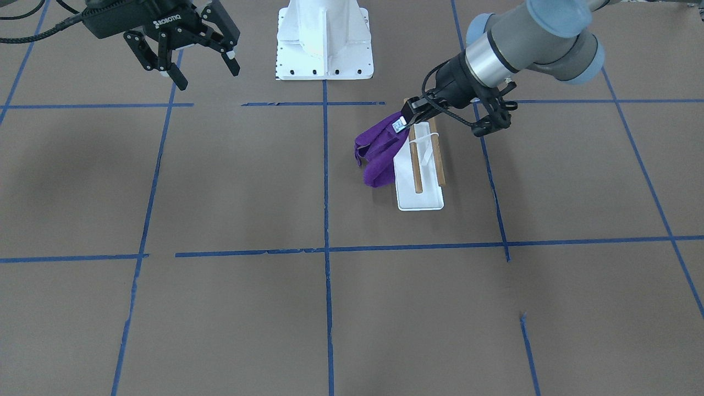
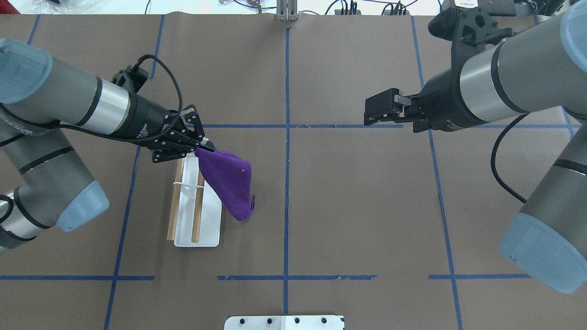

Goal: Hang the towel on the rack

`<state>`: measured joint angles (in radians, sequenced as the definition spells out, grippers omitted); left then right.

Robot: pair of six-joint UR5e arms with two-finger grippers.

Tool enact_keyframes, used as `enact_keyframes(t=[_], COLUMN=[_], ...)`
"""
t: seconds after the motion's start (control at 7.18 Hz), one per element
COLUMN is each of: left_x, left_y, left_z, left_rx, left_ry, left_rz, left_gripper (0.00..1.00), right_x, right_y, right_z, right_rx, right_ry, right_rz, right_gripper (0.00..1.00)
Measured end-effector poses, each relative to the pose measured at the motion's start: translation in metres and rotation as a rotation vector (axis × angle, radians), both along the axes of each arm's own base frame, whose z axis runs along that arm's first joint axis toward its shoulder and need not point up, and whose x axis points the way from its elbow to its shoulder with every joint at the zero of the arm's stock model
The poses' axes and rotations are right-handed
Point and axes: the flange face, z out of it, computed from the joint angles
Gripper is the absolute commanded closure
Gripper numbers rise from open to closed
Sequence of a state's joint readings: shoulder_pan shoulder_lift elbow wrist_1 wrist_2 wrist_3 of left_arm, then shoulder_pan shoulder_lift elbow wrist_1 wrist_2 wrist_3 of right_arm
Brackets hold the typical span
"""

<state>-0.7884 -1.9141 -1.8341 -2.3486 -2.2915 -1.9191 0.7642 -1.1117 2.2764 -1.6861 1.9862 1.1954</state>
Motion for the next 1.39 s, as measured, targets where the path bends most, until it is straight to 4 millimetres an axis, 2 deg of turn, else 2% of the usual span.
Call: enact_keyframes(t=[0.42,0.56,0.84,0.98,1.11,1.39], left_x=[-0.095,-0.106,-0.106,-0.105,-0.103,-0.099], left_y=[0.000,0.001,-0.001,-0.003,-0.004,-0.008], left_z=[0.114,0.136,0.152,0.152,0.149,0.148], left_rx=[0.147,0.169,0.174,0.176,0.179,0.181], left_ry=[-0.056,-0.077,-0.094,-0.093,-0.091,-0.091], left_rz=[-0.031,-0.029,-0.023,-0.022,-0.022,-0.024], left_gripper=[1.00,1.00,0.94,0.36,0.00,0.00], right_x=[-0.007,-0.009,-0.011,-0.010,-0.010,-0.008], right_y=[-0.010,-0.013,-0.018,-0.019,-0.020,-0.021], right_z=[0.011,0.014,0.017,0.017,0.017,0.018], right_rx=[-0.019,-0.025,-0.034,-0.034,-0.035,-0.037], right_ry=[0.028,0.035,0.043,0.043,0.043,0.044], right_rz=[0.004,0.006,0.011,0.012,0.014,0.019], right_gripper=[0.00,0.00,0.00,0.00,0.00,0.00])
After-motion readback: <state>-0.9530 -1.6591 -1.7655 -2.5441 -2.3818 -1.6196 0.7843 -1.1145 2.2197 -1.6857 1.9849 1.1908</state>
